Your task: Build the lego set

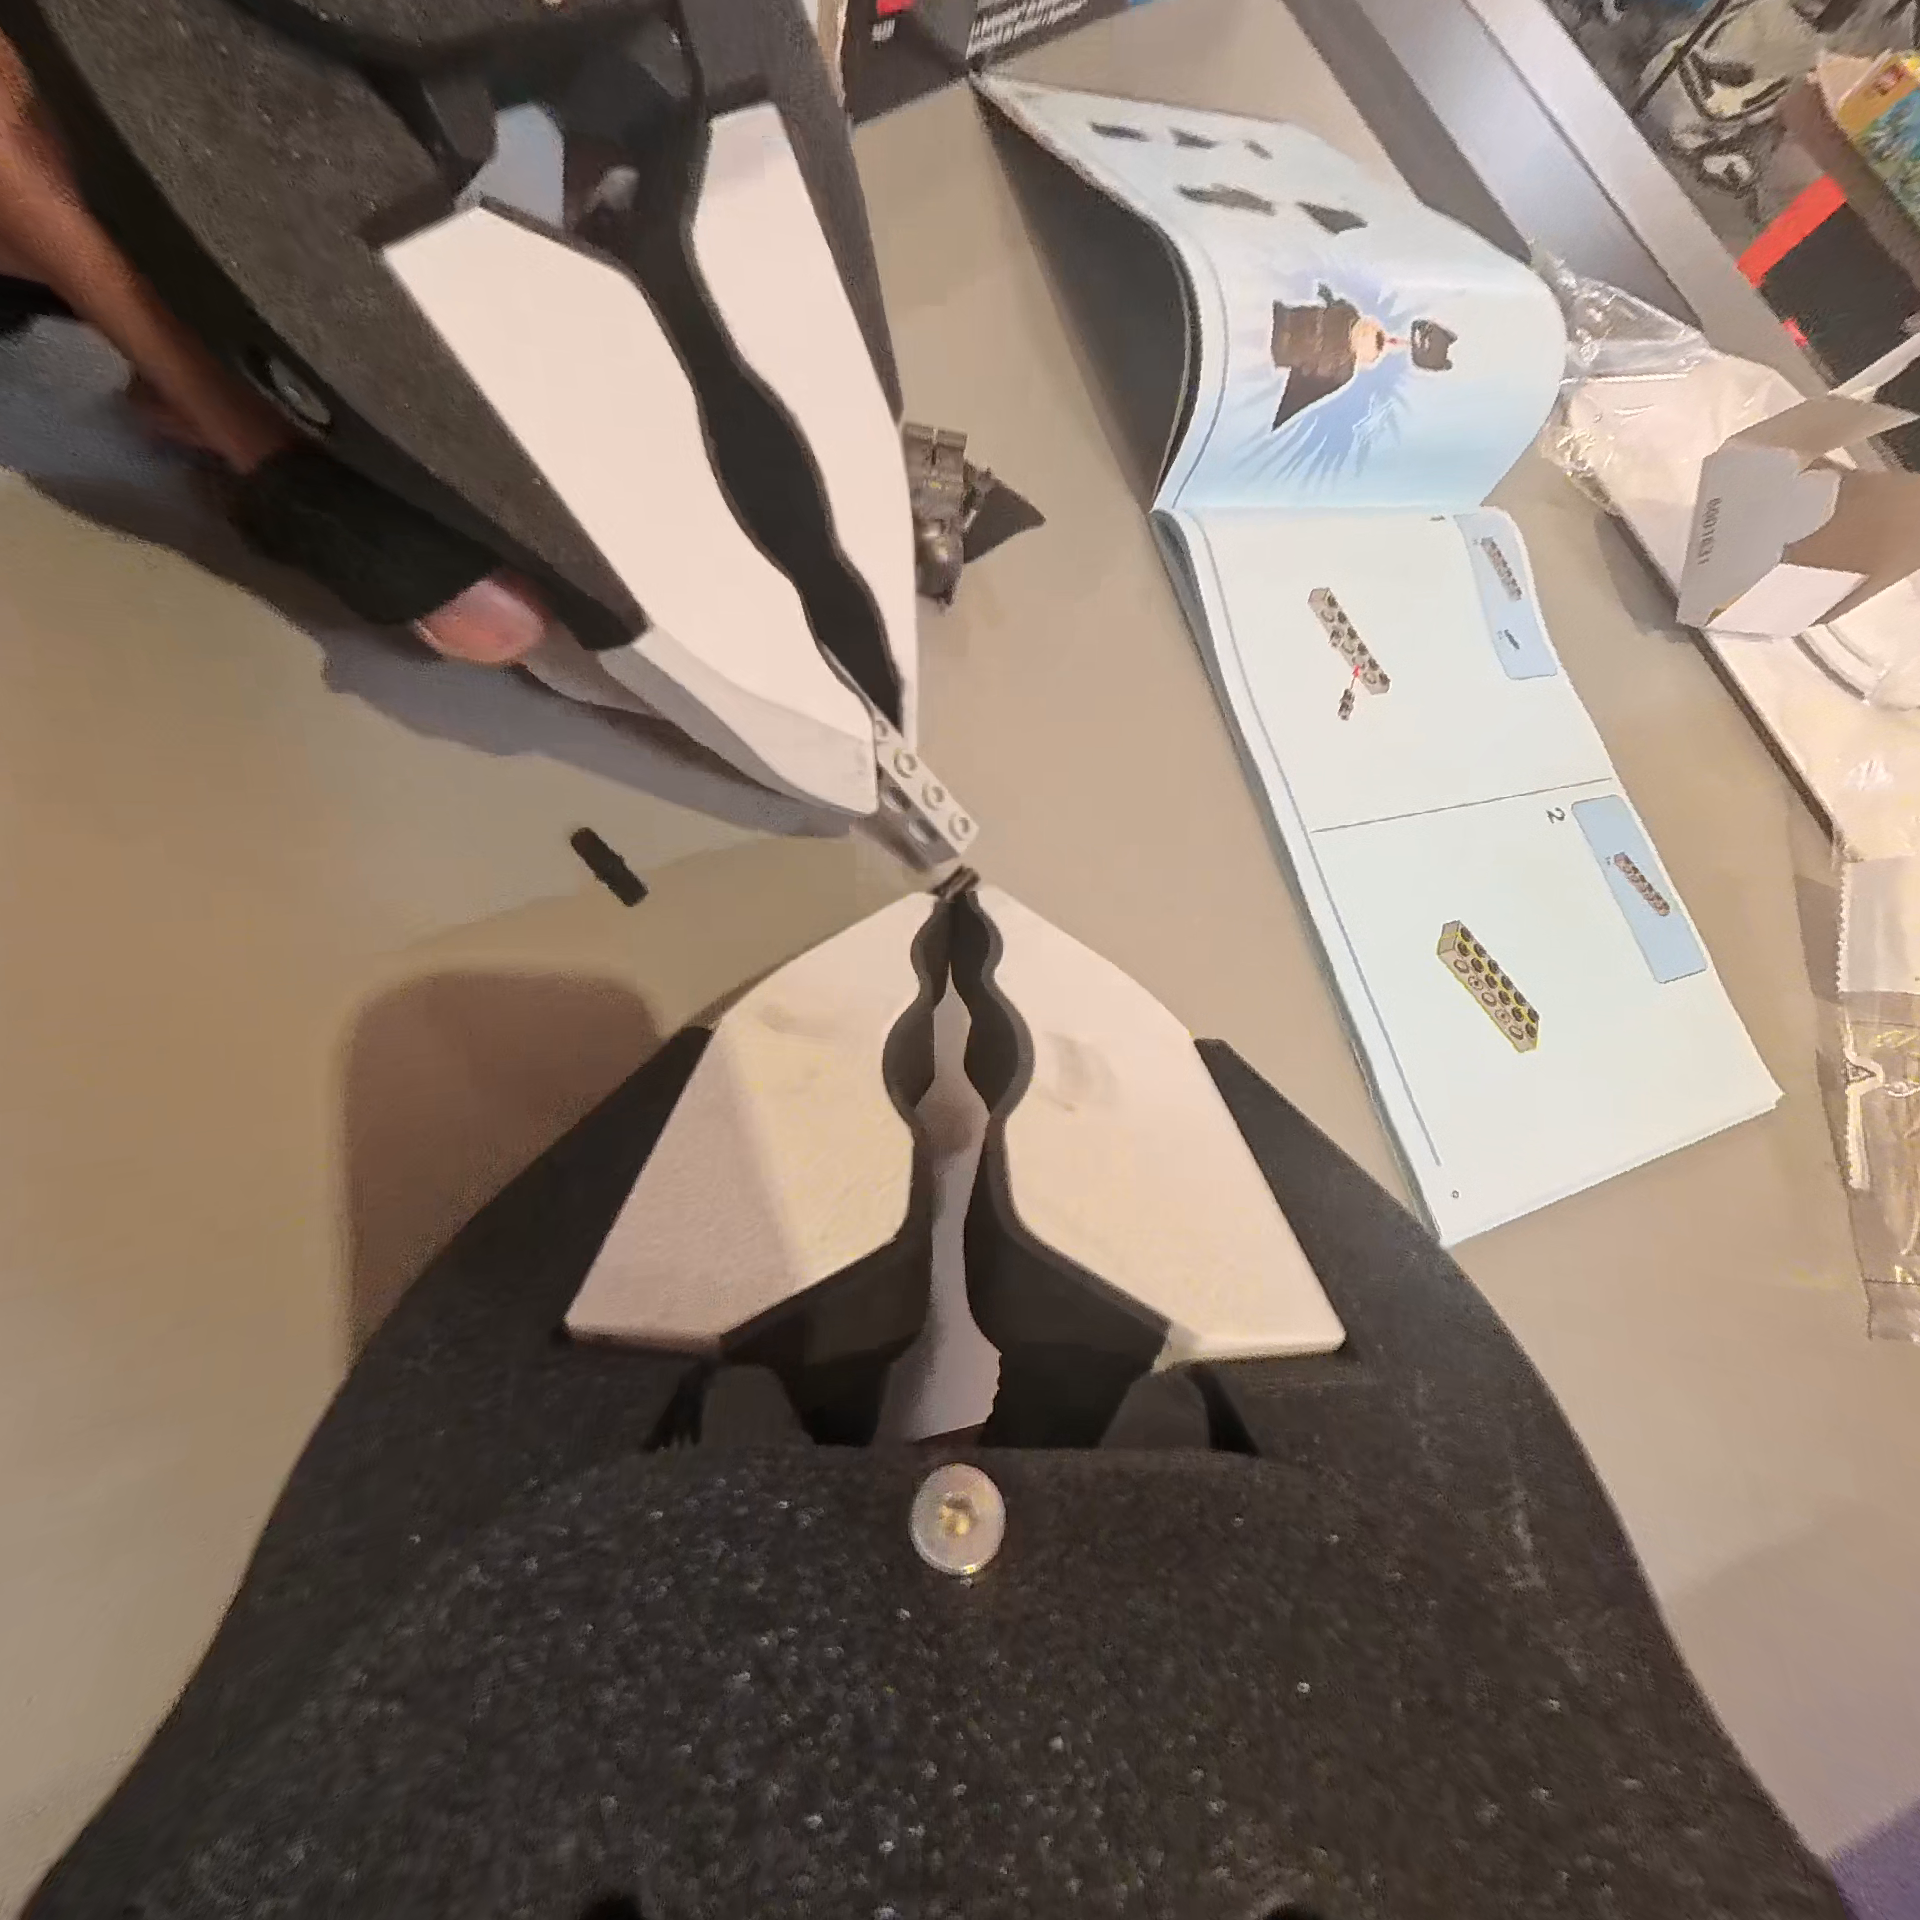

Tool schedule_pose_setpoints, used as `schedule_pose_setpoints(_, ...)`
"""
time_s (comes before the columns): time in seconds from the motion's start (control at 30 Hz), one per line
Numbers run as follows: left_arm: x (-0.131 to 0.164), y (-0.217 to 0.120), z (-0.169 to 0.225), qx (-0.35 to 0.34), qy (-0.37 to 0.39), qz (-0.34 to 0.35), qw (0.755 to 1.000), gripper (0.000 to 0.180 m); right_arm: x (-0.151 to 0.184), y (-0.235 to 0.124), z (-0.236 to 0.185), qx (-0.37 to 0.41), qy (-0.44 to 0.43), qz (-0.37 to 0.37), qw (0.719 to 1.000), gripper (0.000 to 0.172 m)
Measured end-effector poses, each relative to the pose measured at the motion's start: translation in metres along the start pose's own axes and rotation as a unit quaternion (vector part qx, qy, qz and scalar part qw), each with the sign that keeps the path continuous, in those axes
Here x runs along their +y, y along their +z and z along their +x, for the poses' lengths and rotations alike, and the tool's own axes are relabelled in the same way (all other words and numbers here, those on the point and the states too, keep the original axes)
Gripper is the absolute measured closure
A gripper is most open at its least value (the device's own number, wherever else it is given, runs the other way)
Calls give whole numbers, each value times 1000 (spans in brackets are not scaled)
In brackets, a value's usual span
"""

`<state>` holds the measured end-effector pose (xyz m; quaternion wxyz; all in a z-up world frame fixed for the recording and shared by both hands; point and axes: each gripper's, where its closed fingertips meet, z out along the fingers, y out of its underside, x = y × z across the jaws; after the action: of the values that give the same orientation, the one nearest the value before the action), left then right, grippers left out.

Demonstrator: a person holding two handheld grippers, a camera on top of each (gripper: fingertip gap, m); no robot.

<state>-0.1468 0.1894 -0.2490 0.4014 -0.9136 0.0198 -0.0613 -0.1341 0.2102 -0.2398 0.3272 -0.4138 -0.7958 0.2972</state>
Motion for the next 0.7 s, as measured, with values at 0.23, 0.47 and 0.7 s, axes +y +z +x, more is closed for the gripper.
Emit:
schedule_pose_setpoints(0.23, 9, 3, 2, -11, 25, -31, 999, 171, 13, 0, 6, -6, -11, -28, 1000, 172)
schedule_pose_setpoints(0.47, 12, 3, 1, -10, 24, -38, 999, 160, 13, 0, 2, -29, -5, -24, 999, 171)
schedule_pose_setpoints(0.7, 4, -3, -5, -17, 18, -13, 1000, 157, 14, 0, -3, -60, -9, -26, 998, 165)
